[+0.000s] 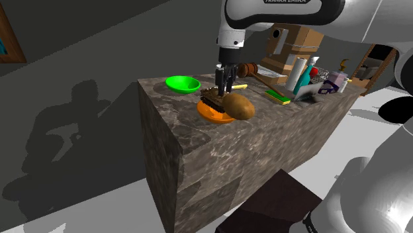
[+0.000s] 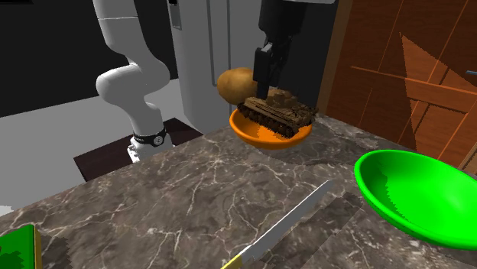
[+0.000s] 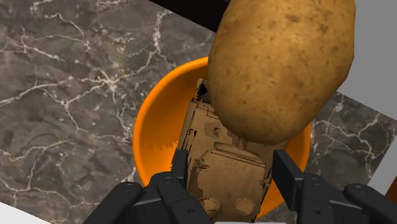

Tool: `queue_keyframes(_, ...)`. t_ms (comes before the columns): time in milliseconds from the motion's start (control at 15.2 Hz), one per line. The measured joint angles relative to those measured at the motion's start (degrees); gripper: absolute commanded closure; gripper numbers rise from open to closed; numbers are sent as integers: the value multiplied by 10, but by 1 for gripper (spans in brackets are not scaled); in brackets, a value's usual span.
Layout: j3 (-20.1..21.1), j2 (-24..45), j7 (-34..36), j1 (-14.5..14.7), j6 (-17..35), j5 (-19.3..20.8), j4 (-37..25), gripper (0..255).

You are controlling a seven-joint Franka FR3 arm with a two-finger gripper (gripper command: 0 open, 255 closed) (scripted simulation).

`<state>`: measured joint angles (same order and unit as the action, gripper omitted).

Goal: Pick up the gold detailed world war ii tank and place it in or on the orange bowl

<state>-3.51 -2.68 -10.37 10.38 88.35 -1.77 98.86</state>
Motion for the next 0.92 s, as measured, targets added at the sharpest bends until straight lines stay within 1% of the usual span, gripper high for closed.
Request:
queue_keyframes(132,0,0,0,0,0,0,0,255)
queue_keyframes(198,0,0,0,0,0,0,0,0)
queue_keyframes(594,0,1,0,0,0,0,1,0)
queue_keyframes(660,0,2,0,0,-7,0,-7,0)
queue_keyframes(858,-2,21,-1,-1,-59,-1,-78,0)
queue_keyframes(924,-2,25,-1,-1,-69,-1,-92,0)
